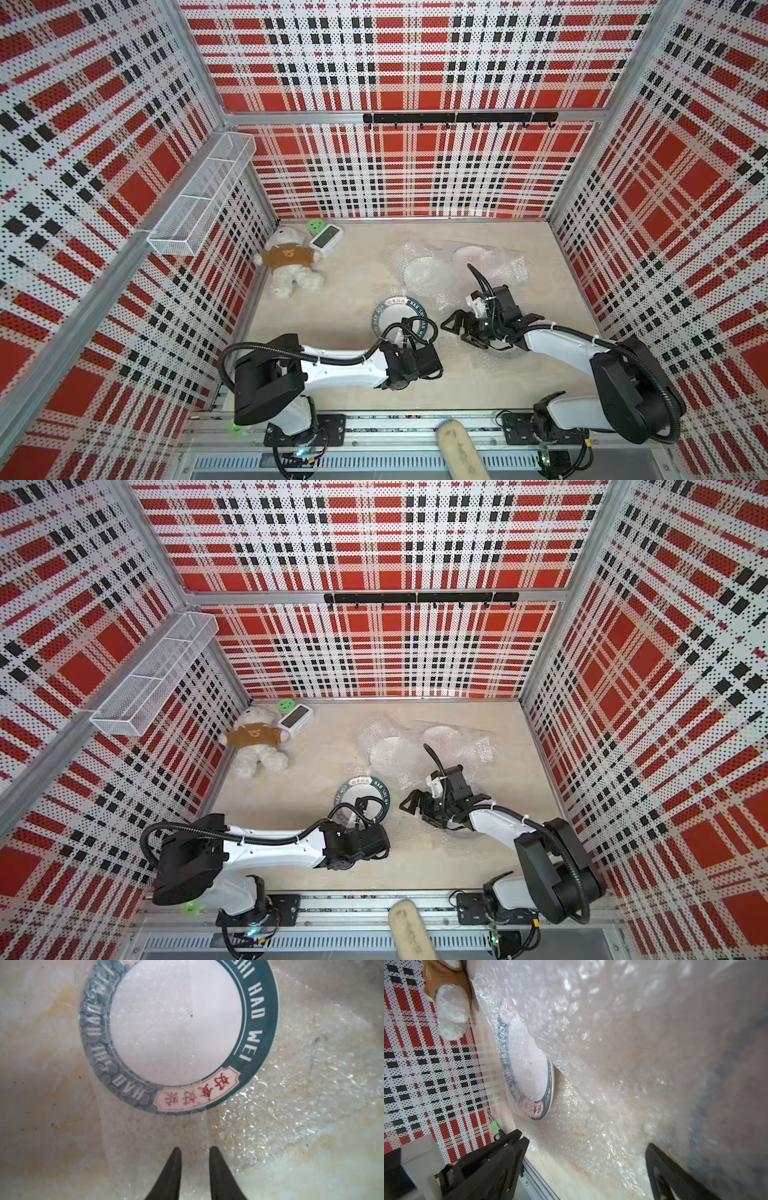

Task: Unpack dinner plates from bubble wrap
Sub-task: Unwrap the bubble wrap.

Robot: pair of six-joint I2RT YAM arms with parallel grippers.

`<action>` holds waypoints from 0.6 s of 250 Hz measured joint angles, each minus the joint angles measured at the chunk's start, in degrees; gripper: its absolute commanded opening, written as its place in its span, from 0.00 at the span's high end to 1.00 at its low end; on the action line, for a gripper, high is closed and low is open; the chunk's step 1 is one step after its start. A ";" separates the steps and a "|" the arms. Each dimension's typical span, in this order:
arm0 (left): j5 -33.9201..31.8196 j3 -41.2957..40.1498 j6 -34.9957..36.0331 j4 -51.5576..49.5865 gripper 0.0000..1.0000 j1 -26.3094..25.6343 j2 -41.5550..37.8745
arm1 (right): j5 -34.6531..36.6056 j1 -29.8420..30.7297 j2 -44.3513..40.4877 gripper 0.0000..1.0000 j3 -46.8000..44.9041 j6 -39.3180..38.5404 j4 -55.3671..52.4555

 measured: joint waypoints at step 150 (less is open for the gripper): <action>-1.60 3.74 -1.38 -0.94 0.71 1.73 8.00 | -0.46 0.70 -12.63 0.00 1.66 2.58 -10.82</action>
